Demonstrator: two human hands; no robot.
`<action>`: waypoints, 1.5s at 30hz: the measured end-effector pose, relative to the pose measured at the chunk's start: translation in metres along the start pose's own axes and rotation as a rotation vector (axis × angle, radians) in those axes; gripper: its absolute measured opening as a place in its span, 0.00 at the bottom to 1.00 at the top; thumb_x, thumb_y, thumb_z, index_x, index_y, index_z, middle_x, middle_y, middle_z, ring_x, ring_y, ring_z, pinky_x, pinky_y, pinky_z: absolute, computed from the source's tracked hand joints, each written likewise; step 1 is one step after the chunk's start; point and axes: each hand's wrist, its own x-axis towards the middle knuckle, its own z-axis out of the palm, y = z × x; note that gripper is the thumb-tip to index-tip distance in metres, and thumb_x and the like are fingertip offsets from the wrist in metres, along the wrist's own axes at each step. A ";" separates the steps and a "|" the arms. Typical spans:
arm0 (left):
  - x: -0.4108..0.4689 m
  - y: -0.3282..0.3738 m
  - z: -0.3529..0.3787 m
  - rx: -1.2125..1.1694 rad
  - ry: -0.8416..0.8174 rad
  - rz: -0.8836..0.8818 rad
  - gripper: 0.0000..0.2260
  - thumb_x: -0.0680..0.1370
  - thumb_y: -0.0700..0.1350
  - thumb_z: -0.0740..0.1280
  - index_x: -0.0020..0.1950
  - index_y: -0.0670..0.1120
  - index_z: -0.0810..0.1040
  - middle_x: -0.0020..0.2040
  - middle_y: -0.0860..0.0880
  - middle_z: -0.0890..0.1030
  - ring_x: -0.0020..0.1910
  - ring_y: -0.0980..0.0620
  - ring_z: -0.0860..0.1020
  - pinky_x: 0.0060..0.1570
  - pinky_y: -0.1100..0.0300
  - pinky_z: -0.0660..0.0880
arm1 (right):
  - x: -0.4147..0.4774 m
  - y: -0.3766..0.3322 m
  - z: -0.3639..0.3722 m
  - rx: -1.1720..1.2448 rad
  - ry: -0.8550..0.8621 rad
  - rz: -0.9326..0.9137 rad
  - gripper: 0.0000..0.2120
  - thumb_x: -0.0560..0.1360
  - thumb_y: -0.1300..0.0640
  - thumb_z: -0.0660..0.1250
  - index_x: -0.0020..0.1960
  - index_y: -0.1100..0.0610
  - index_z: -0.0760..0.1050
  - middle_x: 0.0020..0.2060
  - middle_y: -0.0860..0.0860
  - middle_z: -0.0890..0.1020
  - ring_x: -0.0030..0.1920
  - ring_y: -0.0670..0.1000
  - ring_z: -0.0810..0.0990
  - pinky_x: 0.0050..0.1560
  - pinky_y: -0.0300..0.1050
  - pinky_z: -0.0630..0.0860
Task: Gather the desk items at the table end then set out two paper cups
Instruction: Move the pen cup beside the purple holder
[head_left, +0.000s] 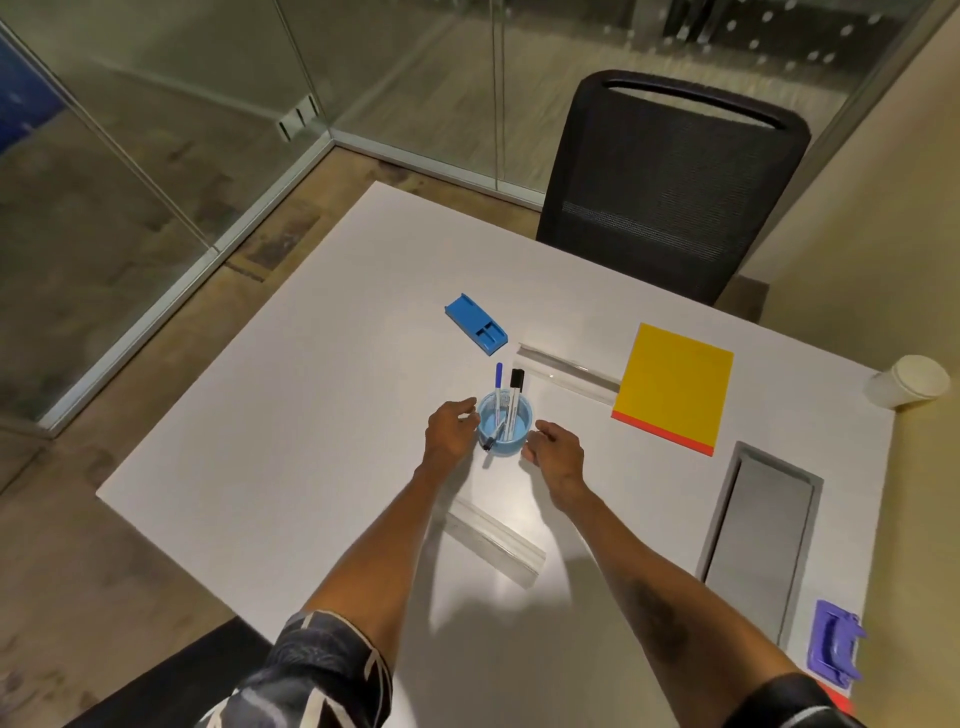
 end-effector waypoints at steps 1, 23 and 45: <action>0.001 -0.001 0.001 0.010 -0.008 0.007 0.17 0.83 0.39 0.63 0.71 0.38 0.75 0.69 0.40 0.77 0.67 0.40 0.77 0.67 0.45 0.75 | 0.001 0.001 0.001 0.018 0.005 0.002 0.07 0.75 0.68 0.62 0.41 0.61 0.76 0.35 0.56 0.72 0.34 0.49 0.70 0.31 0.33 0.69; -0.053 0.063 0.078 -0.009 -0.193 0.062 0.14 0.81 0.37 0.63 0.65 0.38 0.81 0.59 0.38 0.83 0.57 0.38 0.82 0.62 0.44 0.78 | -0.019 0.014 -0.099 0.243 0.176 0.043 0.12 0.77 0.64 0.65 0.58 0.60 0.82 0.55 0.61 0.84 0.57 0.62 0.83 0.59 0.61 0.81; -0.143 0.139 0.259 0.127 -0.534 0.286 0.19 0.82 0.34 0.57 0.71 0.41 0.75 0.69 0.42 0.77 0.67 0.42 0.77 0.70 0.52 0.72 | -0.064 0.058 -0.287 0.324 0.564 0.037 0.12 0.79 0.61 0.63 0.58 0.56 0.81 0.49 0.51 0.82 0.50 0.51 0.79 0.40 0.38 0.76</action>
